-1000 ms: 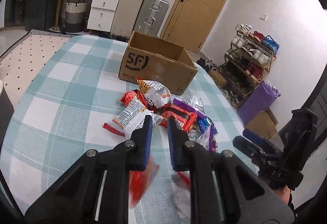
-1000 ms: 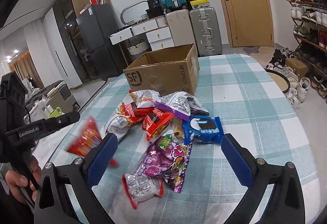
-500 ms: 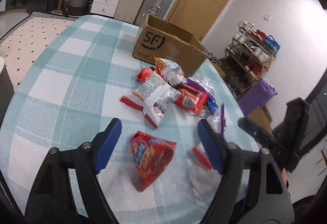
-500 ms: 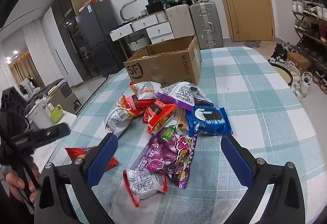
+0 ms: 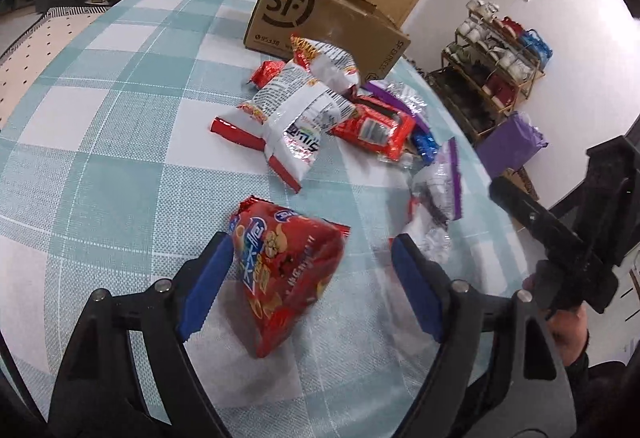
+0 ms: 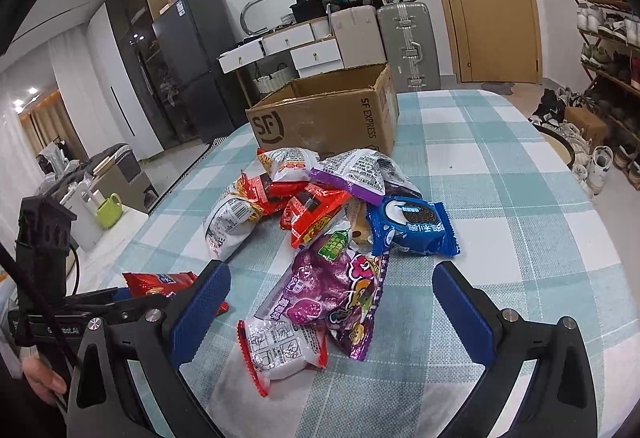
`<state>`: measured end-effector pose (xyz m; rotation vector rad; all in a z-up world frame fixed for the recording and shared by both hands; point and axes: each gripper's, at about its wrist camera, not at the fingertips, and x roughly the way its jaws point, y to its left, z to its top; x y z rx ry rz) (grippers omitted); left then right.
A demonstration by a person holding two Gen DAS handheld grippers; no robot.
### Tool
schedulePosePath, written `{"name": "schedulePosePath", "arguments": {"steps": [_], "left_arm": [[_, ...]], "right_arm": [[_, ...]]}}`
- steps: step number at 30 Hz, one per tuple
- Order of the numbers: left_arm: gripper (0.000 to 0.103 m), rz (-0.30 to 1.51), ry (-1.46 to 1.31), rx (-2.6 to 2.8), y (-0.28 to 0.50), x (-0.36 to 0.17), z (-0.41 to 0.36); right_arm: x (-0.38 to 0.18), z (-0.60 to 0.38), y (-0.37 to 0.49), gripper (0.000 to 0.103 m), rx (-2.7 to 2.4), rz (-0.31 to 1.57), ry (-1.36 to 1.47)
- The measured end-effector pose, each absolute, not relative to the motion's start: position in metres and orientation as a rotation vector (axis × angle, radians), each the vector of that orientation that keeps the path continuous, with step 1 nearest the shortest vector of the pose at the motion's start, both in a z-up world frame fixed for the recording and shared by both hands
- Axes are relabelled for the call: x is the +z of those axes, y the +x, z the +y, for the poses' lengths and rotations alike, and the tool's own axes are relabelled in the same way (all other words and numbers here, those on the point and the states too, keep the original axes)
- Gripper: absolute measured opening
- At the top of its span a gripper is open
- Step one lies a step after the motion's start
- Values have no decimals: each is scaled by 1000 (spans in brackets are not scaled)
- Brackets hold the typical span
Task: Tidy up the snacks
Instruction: 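Lift the red chip bag with the left gripper while the right gripper grasps the purple candy bag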
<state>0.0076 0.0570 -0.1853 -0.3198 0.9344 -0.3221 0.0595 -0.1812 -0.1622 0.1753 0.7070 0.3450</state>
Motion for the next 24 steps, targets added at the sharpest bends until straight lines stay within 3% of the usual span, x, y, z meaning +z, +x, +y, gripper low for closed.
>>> {"name": "schedulePosePath", "arguments": {"steps": [4, 7, 10, 24], "left_arm": [[77, 963, -326, -312, 17, -195, 57], [57, 968, -303, -320, 20, -198, 55], [51, 974, -297, -331, 21, -197, 55], [47, 924, -301, -322, 14, -179, 71]], "right_arm": [[-164, -182, 60, 103, 344, 713, 176], [-165, -182, 60, 103, 343, 714, 178], [-165, -182, 60, 103, 344, 715, 178], [-165, -184, 60, 103, 342, 720, 187]]}}
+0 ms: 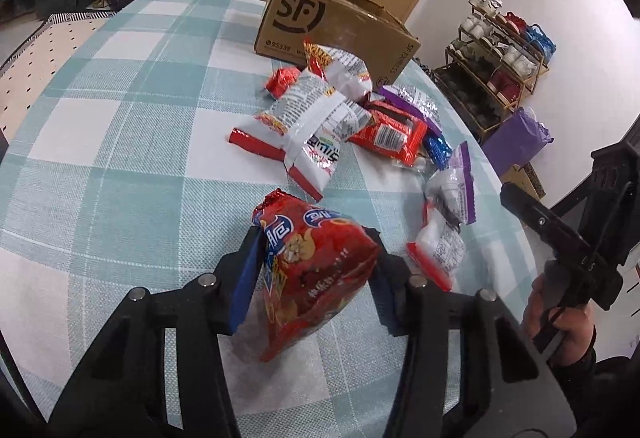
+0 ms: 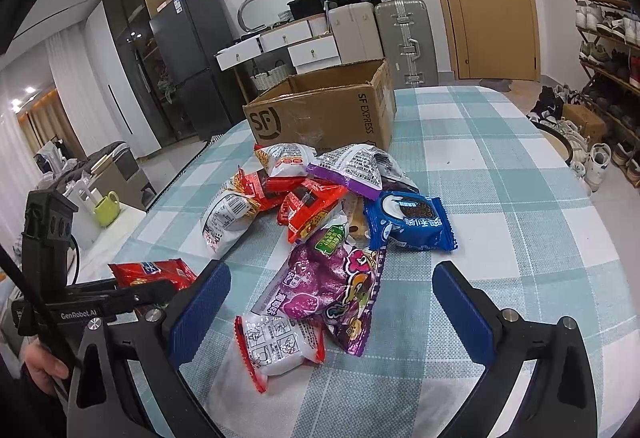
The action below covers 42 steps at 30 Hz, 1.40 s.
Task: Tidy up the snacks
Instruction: 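Lift the red chip bag with the left gripper while the right gripper grasps the purple candy bag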
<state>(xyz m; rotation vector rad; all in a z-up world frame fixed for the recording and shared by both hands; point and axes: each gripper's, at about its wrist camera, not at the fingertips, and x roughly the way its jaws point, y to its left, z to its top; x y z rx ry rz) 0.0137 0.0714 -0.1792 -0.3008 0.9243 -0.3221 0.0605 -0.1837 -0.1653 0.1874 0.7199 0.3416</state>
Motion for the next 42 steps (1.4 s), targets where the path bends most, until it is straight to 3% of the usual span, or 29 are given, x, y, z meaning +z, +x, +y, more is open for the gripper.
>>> {"name": "schedulePosePath", "arguments": {"steps": [30, 32, 34, 42], "left_arm": [[47, 934, -321, -335, 44, -172, 82], [47, 935, -315, -331, 47, -172, 80], [47, 934, -306, -323, 48, -171, 79], [47, 929, -283, -296, 46, -167, 76]], "right_arm": [[-208, -170, 120, 102, 417, 914, 300], [-211, -170, 122, 98, 428, 925, 307], [-211, -170, 121, 88, 421, 925, 297], [-213, -177, 117, 73, 445, 921, 319]]}}
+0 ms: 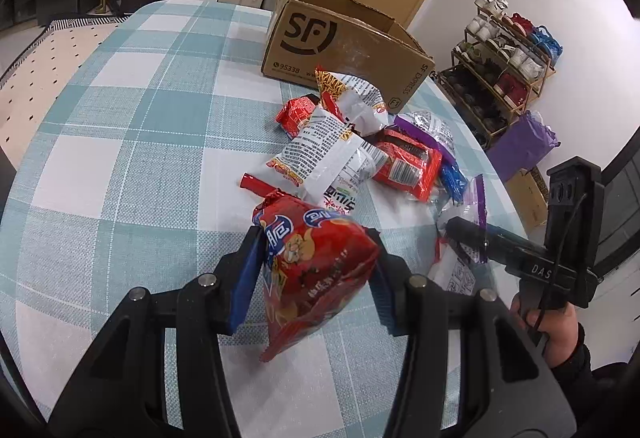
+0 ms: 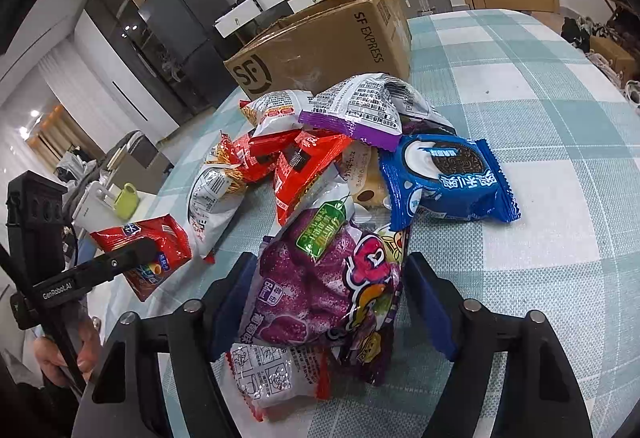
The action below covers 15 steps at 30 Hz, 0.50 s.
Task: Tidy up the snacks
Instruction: 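Lift the red chip bag with the left gripper while the right gripper grasps the purple candy bag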
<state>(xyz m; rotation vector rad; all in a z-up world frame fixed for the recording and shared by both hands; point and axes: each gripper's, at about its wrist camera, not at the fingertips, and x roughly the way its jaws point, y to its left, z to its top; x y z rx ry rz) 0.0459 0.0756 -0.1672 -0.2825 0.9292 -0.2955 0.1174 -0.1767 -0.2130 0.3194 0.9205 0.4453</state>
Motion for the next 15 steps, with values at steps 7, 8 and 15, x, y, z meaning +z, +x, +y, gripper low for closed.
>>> {"name": "schedulePosePath", "arguments": {"steps": [7, 8, 15], "left_arm": [[47, 914, -265, -278, 36, -159, 74], [47, 914, -263, -278, 35, -159, 73], [47, 911, -253, -275, 30, -155, 70]], "right_arm": [[-213, -182, 114, 63, 465, 917, 344], [-213, -183, 113, 63, 466, 914, 347], [-207, -192, 104, 61, 480, 874, 383]]}}
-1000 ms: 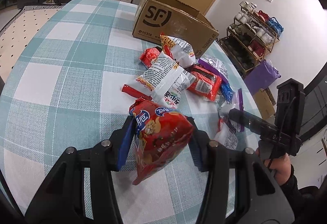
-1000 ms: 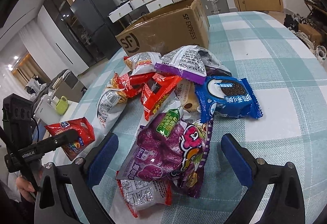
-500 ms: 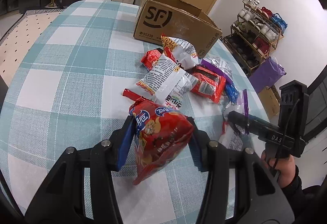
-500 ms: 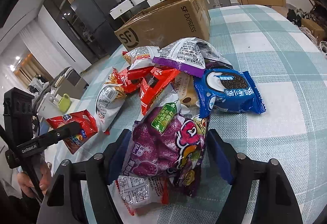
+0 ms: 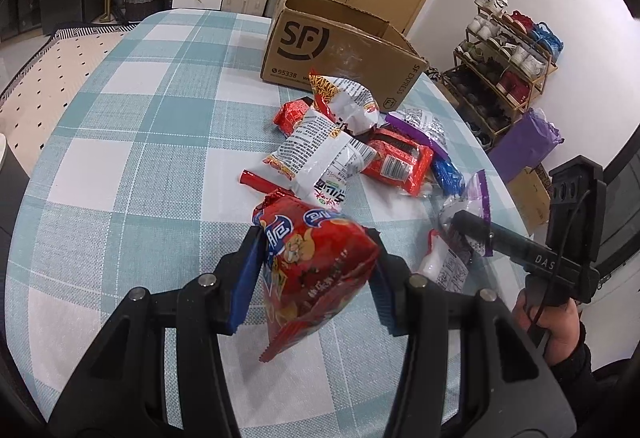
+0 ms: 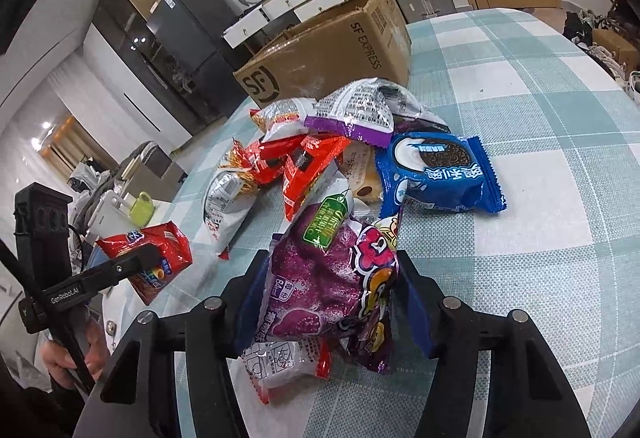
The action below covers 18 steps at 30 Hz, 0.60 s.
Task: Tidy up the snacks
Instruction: 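Carry the red bag and purple bag over the cardboard box with both grippers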
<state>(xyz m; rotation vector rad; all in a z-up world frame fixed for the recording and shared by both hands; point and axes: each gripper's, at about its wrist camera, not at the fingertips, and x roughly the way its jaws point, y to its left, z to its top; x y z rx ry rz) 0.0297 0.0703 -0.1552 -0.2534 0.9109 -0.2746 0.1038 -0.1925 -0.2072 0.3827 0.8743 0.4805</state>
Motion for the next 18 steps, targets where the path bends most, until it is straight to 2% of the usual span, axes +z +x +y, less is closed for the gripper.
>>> {"name": "schedulePosePath", "arguments": {"steps": [18], "left_arm": [[47, 851, -221, -241, 7, -119, 64]], "right_arm": [[-147, -200, 64, 61, 584, 713, 394]]}}
